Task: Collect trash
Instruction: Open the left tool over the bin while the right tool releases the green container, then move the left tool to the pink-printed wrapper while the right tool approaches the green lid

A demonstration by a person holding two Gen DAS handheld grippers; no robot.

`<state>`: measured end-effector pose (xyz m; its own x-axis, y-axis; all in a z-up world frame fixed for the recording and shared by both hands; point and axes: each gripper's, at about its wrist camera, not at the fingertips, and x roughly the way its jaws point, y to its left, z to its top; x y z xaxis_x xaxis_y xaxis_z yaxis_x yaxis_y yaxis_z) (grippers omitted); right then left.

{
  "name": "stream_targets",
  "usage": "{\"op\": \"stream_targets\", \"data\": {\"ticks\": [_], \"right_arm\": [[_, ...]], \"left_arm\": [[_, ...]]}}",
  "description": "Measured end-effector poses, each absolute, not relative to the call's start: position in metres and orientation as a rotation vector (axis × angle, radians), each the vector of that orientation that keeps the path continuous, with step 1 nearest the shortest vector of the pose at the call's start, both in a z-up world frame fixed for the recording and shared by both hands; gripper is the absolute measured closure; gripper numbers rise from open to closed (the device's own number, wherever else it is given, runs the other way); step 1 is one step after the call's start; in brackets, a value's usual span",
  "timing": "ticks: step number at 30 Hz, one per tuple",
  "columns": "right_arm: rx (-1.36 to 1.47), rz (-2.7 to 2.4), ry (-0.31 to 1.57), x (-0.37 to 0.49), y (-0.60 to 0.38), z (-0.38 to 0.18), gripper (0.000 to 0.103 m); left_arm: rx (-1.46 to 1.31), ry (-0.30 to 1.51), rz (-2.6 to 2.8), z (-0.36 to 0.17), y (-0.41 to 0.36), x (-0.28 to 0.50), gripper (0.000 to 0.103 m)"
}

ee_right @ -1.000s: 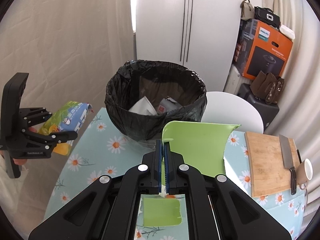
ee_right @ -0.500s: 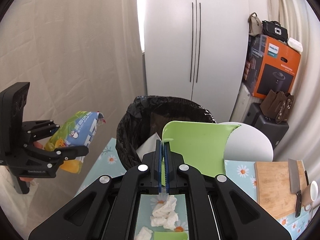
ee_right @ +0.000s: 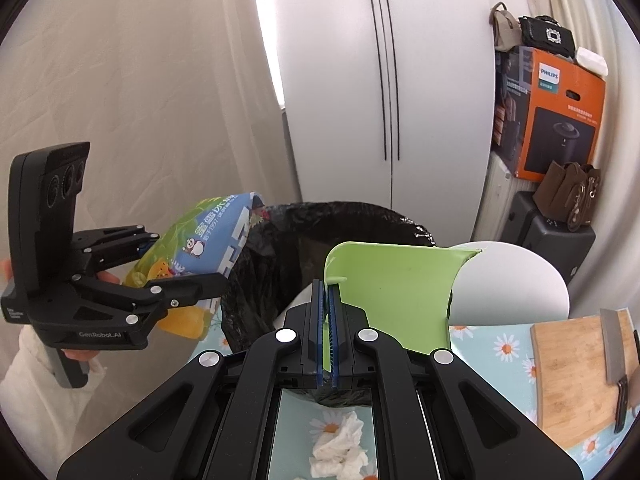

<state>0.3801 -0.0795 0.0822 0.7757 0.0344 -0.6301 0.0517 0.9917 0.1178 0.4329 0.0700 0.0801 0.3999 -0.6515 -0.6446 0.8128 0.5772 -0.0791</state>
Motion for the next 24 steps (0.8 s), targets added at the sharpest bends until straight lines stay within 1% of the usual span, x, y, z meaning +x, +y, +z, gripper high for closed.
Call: {"op": "stream_targets", "data": {"ticks": [6,8,9,10,11,12,13,14,15,16,18,19,20,22,23,24], "right_arm": [[0.141,0.010,0.711,0.397,-0.087,0.070,0.100],[0.137,0.019,0.714,0.402,-0.089,0.069,0.100],[0.141,0.023,0.715,0.404,-0.090,0.068,0.100],[0.147,0.027,0.716,0.407,-0.092,0.066,0.099],[0.152,0.029,0.720,0.409,-0.093,0.065,0.097],[0.149,0.023,0.725,0.411,-0.093,0.064,0.097],[0.141,0.012,0.729,0.412,-0.093,0.062,0.089],[0.130,-0.002,0.731,0.412,-0.095,0.061,0.068],[0.129,-0.018,0.730,0.411,-0.096,0.060,0.055],[0.143,-0.025,0.724,0.408,-0.098,0.060,0.040],[0.174,-0.036,0.717,0.404,-0.104,0.058,0.039],[0.177,-0.046,0.716,0.401,-0.105,0.058,0.036],[0.173,-0.057,0.719,0.399,-0.106,0.057,0.031],[0.161,-0.081,0.728,0.394,-0.105,0.055,0.025],[0.158,-0.091,0.730,0.390,-0.105,0.054,0.020],[0.154,-0.107,0.728,0.387,-0.104,0.054,0.017]], "left_arm": [[0.289,0.705,-0.953,0.068,0.048,0.447,0.050],[0.288,0.716,-0.971,0.063,0.045,0.452,0.047],[0.280,0.719,-0.988,0.061,0.043,0.454,0.037],[0.269,0.718,-1.004,0.059,0.043,0.455,0.024],[0.261,0.725,-1.014,0.058,0.041,0.458,0.019],[0.254,0.737,-1.022,0.056,0.041,0.460,0.017],[0.243,0.744,-1.024,0.055,0.042,0.460,0.014],[0.231,0.749,-1.020,0.054,0.044,0.460,0.009],[0.216,0.757,-1.025,0.053,0.046,0.461,0.006],[0.209,0.759,-1.037,0.053,0.048,0.460,0.006],[0.217,0.746,-1.029,0.052,0.052,0.456,0.006],[0.225,0.739,-1.017,0.052,0.054,0.454,0.006],[0.229,0.735,-1.010,0.052,0.056,0.452,0.006],[0.233,0.733,-1.006,0.051,0.061,0.445,0.006],[0.238,0.731,-1.002,0.051,0.063,0.442,0.006],[0.246,0.727,-0.995,0.050,0.065,0.438,0.006]]}}
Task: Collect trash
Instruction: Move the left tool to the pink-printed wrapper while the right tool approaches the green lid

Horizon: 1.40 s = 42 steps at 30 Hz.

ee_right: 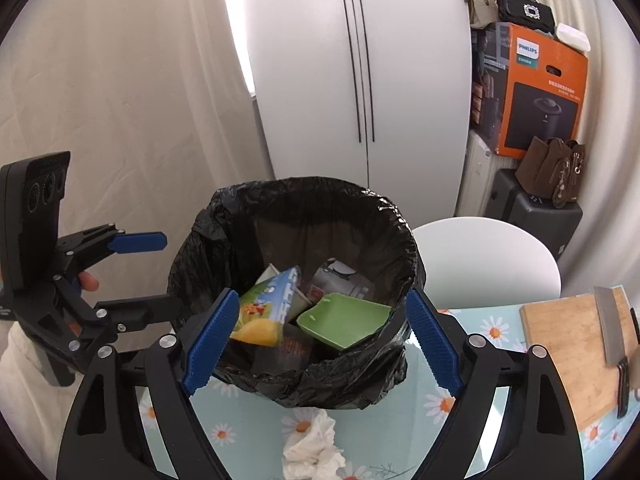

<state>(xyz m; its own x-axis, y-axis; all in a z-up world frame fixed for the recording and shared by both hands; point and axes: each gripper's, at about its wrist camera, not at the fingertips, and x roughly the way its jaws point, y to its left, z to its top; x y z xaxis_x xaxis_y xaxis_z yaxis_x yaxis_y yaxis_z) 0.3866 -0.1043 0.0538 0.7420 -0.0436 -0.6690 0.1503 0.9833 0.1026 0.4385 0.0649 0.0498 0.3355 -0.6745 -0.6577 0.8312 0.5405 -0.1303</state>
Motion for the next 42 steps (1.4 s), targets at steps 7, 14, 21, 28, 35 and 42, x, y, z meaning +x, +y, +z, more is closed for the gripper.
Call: {"op": "stream_targets", "data": {"ticks": [7,14,21,28,35,42], "right_arm": [[0.150,-0.161,0.769,0.361,-0.104,0.042,0.016],[0.149,-0.186,0.833,0.336,-0.103,0.026,0.015],[0.149,-0.214,0.883,0.312,-0.104,0.008,0.015],[0.178,-0.237,0.924,0.293,-0.107,-0.010,0.015],[0.161,-0.249,0.971,0.274,-0.107,-0.027,0.015],[0.186,-0.245,1.013,0.256,-0.105,-0.045,0.016]], "left_arm": [[0.270,0.738,-0.967,0.039,0.082,0.417,0.006],[0.251,0.773,-0.955,0.027,0.097,0.395,0.006],[0.243,0.806,-0.930,0.012,0.111,0.376,0.006],[0.260,0.855,-0.897,-0.006,0.121,0.357,0.006],[0.292,0.899,-0.903,-0.028,0.124,0.336,0.006],[0.327,0.933,-0.906,-0.047,0.120,0.314,0.006]]}}
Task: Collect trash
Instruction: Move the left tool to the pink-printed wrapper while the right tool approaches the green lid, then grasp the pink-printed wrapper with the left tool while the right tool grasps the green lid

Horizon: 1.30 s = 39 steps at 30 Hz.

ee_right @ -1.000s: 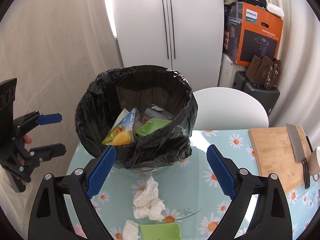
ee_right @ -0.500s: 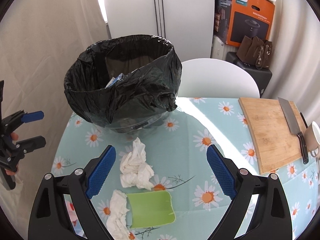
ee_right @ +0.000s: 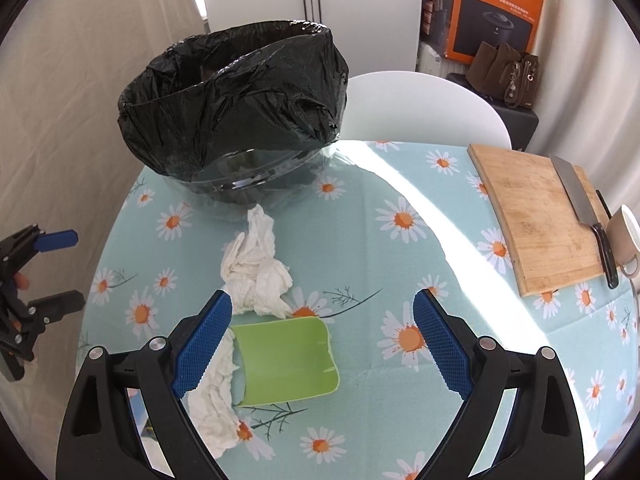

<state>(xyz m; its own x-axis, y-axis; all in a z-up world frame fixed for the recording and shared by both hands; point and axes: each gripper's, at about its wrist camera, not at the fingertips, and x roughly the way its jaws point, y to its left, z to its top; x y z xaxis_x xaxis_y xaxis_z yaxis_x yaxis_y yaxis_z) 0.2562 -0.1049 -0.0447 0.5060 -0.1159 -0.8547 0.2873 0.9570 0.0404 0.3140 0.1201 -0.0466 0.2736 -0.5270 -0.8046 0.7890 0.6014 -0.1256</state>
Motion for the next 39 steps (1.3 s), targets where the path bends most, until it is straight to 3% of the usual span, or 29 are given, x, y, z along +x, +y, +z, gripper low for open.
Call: {"op": "stream_targets", "data": {"ticks": [16,39], "right_arm": [[0.156,-0.187,1.121,0.246,-0.105,-0.081,0.016],[0.011,0.121,1.267,0.273,-0.118,-0.116,0.019]], "left_arm": [[0.399,1.017,-0.872,-0.091,0.134,0.258,0.006],[0.212,1.174,-0.598,-0.121,0.128,0.209,0.006]]}}
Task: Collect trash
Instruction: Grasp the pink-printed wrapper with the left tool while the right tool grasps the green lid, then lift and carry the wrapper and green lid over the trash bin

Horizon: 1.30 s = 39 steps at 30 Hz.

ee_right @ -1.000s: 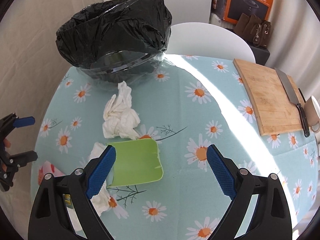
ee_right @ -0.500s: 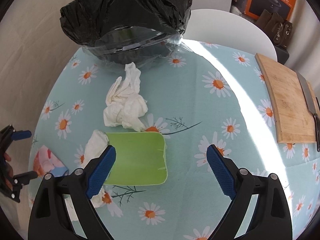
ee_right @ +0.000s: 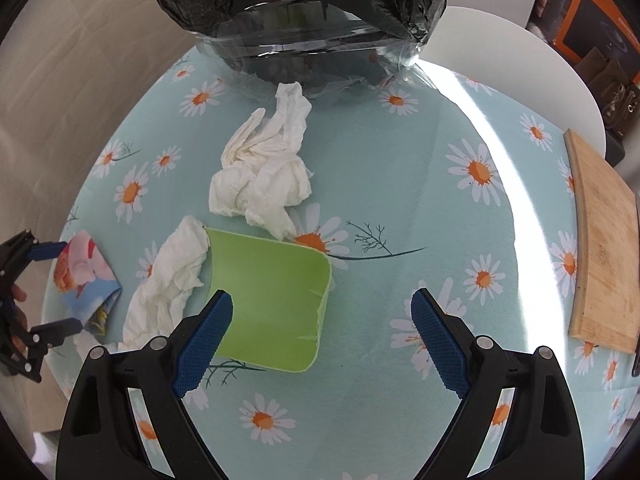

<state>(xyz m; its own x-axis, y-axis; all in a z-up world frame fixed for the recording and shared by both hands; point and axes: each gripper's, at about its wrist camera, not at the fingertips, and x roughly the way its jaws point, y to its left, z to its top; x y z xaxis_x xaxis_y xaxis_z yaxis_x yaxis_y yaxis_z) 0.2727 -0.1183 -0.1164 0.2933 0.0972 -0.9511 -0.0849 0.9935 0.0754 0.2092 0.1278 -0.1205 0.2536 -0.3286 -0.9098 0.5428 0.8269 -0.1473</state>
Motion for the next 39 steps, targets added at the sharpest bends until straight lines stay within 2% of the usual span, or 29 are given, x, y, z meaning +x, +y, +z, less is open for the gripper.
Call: {"op": "stream_targets", "data": {"ticks": [4,6,8,9,11,12,14,16,18,20,22,23,26,28,39], "right_arm": [[0.038,0.158,1.289,0.273,-0.124,-0.119,0.023],[0.098,0.170,1.321,0.274,-0.129,-0.125,0.031],[0.142,0.183,1.337,0.274,-0.132,-0.129,0.048],[0.151,0.190,1.341,0.274,-0.133,-0.131,0.052],[0.146,0.183,1.344,0.272,-0.135,-0.132,0.074],[0.149,0.186,1.341,0.271,-0.137,-0.132,0.076],[0.166,0.200,1.336,0.270,-0.142,-0.131,0.090],[0.153,0.194,1.329,0.268,-0.146,-0.130,0.093],[0.137,0.167,1.329,0.266,-0.151,-0.130,0.093],[0.138,0.144,1.334,0.264,-0.158,-0.129,0.093],[0.145,0.140,1.323,0.262,-0.165,-0.127,0.093],[0.156,0.137,1.319,0.261,-0.169,-0.125,0.093],[0.179,0.150,1.302,0.258,-0.178,-0.121,0.093],[0.186,0.146,1.290,0.256,-0.185,-0.118,0.093],[0.262,0.149,1.243,0.246,-0.217,-0.109,0.093]], "left_arm": [[0.187,1.158,-0.540,-0.119,0.125,0.207,0.006],[0.179,1.164,-0.510,-0.120,0.126,0.208,0.006],[0.159,1.179,-0.487,-0.122,0.126,0.209,0.006],[0.158,1.183,-0.480,-0.122,0.126,0.208,0.006],[0.152,1.208,-0.471,-0.125,0.126,0.211,0.006],[0.145,1.218,-0.461,-0.126,0.127,0.212,0.006],[0.142,1.220,-0.439,-0.128,0.129,0.214,0.006],[0.119,1.259,-0.433,-0.132,0.131,0.217,0.018],[0.107,1.280,-0.428,-0.134,0.133,0.217,0.018],[0.111,1.264,-0.433,-0.129,0.132,0.215,0.023],[0.119,1.244,-0.437,-0.123,0.132,0.214,0.038],[0.126,1.244,-0.434,-0.122,0.132,0.214,0.041],[0.156,1.253,-0.422,-0.120,0.131,0.214,0.044],[0.146,1.252,-0.421,-0.118,0.131,0.214,0.051],[0.181,1.259,-0.364,-0.105,0.130,0.211,0.051]]}}
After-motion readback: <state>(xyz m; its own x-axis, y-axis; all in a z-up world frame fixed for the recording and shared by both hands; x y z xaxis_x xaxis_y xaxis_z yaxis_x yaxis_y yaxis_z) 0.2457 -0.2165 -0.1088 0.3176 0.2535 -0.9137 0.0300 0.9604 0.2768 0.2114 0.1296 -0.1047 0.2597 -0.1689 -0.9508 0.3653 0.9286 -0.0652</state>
